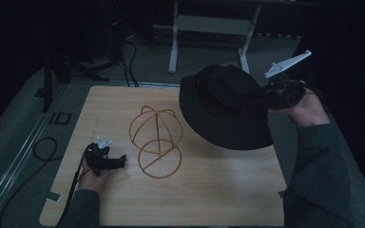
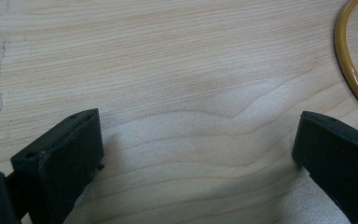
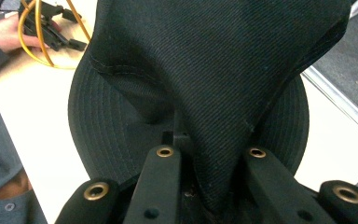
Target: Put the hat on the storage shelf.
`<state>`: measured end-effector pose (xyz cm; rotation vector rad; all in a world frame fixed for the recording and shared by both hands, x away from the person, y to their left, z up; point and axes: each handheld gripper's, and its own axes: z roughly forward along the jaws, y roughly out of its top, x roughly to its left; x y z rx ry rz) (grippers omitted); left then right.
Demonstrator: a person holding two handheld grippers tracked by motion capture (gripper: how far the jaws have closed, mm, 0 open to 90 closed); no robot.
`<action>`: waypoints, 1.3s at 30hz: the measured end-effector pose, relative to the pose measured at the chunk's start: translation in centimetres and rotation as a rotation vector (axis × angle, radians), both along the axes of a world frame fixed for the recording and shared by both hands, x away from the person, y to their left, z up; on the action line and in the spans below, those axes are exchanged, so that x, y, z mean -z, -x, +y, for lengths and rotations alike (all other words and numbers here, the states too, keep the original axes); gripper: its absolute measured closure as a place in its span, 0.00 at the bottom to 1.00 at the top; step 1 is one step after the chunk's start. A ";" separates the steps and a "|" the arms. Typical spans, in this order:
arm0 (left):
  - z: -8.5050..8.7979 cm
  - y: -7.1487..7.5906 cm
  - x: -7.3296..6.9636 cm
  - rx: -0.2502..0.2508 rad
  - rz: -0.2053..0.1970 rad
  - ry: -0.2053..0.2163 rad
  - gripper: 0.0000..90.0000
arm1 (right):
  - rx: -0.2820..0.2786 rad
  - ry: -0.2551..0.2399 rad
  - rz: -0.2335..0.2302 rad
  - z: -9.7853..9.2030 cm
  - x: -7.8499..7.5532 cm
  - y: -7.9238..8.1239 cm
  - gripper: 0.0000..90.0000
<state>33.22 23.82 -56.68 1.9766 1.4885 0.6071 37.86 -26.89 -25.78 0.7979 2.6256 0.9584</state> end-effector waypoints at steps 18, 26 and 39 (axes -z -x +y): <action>0.0 0.0 0.0 0.001 0.001 -0.001 0.02 | -0.051 -0.016 -0.029 1.9 -1.9 0.1 0.93; 0.0 0.0 0.0 0.002 0.002 -0.002 0.02 | -0.075 -0.018 -0.038 2.8 -2.6 0.2 0.93; 0.0 0.0 0.0 0.001 0.002 -0.002 0.02 | -0.120 -0.019 -0.051 4.6 -3.4 0.3 0.93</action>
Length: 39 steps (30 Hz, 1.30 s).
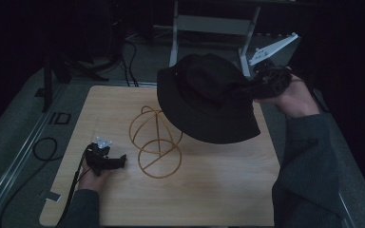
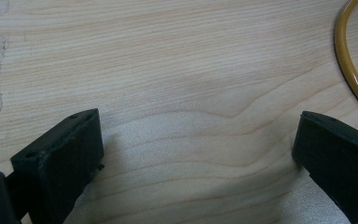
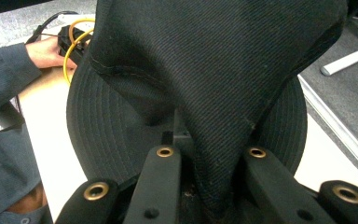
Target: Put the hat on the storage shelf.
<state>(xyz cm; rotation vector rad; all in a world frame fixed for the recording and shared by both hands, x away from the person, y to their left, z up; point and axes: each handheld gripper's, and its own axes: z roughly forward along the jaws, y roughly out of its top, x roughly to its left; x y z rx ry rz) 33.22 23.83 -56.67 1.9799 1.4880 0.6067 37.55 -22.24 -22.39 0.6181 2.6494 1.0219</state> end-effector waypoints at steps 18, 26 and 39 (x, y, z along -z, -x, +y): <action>0.0 0.0 0.0 -0.001 -0.001 0.000 0.02 | -0.071 0.010 0.005 2.8 -0.4 0.1 0.93; 0.0 0.0 0.0 0.001 0.001 0.001 0.02 | -0.097 0.032 0.018 4.2 0.0 0.0 0.93; 0.0 0.0 0.0 0.001 0.000 -0.001 0.02 | -0.150 0.061 0.037 6.7 1.1 -0.2 0.93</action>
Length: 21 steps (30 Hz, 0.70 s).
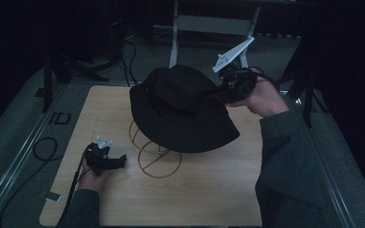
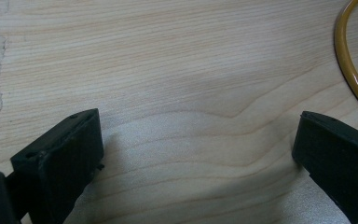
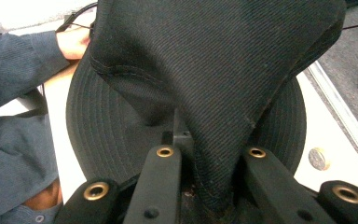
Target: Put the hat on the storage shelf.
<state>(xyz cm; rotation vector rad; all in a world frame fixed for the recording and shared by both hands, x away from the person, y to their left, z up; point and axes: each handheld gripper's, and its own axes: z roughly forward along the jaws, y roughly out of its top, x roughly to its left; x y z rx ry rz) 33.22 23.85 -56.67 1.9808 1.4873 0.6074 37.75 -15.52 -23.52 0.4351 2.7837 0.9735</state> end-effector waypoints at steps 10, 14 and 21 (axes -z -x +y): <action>0.0 0.0 0.0 0.000 0.001 0.002 0.02 | -0.032 0.011 0.009 1.5 0.4 -0.1 0.93; 0.0 0.0 0.0 0.000 0.002 0.001 0.02 | -0.043 0.014 0.016 2.1 0.8 -0.2 0.93; 0.0 0.0 0.0 0.000 0.002 0.002 0.02 | -0.053 0.026 0.028 2.9 1.3 -0.4 0.93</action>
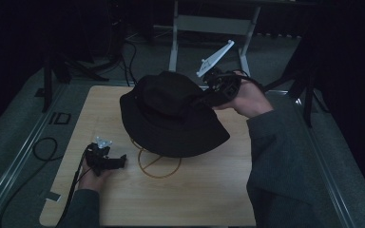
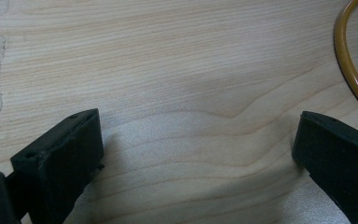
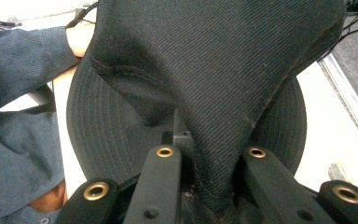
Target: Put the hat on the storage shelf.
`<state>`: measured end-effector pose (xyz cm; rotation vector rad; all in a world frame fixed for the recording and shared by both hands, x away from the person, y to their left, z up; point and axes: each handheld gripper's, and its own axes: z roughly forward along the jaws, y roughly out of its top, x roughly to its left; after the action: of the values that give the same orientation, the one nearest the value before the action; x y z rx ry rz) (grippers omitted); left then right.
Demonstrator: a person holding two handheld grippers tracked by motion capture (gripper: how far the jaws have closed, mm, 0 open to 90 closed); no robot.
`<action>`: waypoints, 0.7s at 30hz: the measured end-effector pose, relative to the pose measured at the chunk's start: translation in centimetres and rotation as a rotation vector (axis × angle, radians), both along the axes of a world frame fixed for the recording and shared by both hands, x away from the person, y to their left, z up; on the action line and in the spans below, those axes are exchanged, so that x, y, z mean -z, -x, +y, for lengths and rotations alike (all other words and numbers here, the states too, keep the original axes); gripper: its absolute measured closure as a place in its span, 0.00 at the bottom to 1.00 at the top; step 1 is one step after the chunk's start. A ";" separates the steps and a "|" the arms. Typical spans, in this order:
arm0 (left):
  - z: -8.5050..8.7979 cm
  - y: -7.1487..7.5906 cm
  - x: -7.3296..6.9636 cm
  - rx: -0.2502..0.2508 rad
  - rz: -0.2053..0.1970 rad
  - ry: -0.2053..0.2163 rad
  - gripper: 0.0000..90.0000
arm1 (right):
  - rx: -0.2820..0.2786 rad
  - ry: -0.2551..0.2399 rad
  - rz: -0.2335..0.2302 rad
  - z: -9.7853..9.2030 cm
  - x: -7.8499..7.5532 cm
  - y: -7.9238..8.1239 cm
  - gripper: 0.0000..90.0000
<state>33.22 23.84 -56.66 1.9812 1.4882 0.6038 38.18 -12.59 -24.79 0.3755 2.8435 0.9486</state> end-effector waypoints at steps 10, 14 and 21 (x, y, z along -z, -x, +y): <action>0.0 0.0 0.0 0.000 -0.001 0.000 0.02 | -0.018 0.032 0.000 1.2 0.5 0.1 0.93; 0.0 0.0 0.0 0.002 0.001 -0.002 0.02 | -0.031 0.041 0.005 1.9 0.6 0.2 0.93; 0.0 0.0 0.0 0.001 -0.001 -0.004 0.02 | -0.034 0.064 0.016 3.3 1.4 -0.1 0.93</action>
<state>33.23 23.87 -56.65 1.9842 1.4862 0.6075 38.32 -9.32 -26.16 0.3312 2.8954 0.8618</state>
